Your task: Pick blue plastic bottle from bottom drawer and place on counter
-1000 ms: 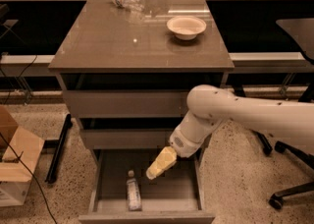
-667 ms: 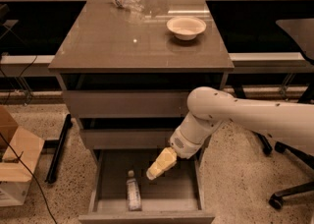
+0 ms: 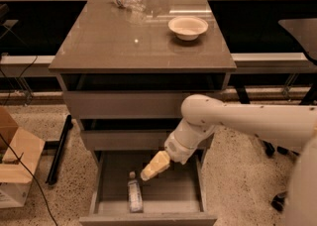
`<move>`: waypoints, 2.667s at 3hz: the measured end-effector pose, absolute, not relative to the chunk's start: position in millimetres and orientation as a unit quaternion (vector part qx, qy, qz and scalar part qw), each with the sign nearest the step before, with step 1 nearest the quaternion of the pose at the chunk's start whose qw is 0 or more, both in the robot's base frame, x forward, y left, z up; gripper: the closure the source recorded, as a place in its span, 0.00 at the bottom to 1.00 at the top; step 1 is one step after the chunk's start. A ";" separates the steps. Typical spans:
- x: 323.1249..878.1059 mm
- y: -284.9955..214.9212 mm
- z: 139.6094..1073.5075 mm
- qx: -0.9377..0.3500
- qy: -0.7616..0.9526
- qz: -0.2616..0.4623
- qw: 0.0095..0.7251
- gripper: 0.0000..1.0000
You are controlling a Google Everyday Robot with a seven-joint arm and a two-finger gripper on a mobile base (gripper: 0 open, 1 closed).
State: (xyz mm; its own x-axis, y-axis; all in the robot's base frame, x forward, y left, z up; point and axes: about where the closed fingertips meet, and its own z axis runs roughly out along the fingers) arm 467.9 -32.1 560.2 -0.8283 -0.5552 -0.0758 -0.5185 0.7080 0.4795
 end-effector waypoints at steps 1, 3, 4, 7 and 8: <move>481.8 -3.1 509.2 0.250 -0.935 -0.248 0.049 0.00; 513.1 55.5 403.8 0.164 -0.947 -0.269 0.067 0.00; 510.0 56.4 395.3 0.162 -0.946 -0.271 0.073 0.00; 510.7 115.6 300.3 0.101 -0.963 -0.210 0.136 0.00; 503.7 121.9 242.7 0.082 -0.950 -0.251 0.166 0.00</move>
Offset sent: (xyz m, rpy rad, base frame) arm 0.0504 0.0900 -0.1528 -0.0325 0.1084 -0.2821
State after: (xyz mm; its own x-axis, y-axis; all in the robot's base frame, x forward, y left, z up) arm 503.7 121.9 242.7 -0.9312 -0.2394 0.2748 -0.0722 0.8603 0.5046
